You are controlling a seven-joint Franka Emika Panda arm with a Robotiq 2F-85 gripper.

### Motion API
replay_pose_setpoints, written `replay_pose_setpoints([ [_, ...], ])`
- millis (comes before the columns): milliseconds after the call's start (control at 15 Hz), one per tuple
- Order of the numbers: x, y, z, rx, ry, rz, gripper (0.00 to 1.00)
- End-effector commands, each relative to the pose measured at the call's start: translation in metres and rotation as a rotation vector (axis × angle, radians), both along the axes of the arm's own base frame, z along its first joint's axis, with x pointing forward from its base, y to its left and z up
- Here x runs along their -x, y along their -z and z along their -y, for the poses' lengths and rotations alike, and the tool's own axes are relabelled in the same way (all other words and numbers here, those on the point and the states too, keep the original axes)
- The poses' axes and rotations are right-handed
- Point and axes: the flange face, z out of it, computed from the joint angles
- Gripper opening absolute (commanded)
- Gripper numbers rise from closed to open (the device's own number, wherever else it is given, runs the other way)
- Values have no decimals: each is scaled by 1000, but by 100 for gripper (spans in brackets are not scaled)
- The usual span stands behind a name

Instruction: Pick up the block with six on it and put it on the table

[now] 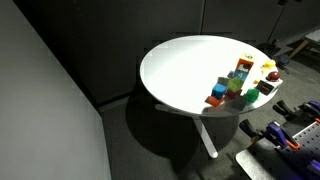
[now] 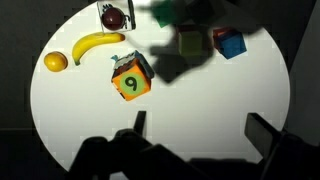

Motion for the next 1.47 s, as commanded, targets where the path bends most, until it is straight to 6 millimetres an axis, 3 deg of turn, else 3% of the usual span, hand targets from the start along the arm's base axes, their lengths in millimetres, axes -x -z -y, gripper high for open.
replay_pose_setpoints([
  [0, 11, 23, 15, -17, -10, -4, 100],
  [333, 18, 57, 37, 17, 34, -44, 100],
  [667, 20, 79, 51, 33, 62, -77, 100],
  [1400, 19, 84, 49, 16, 76, -98, 100],
])
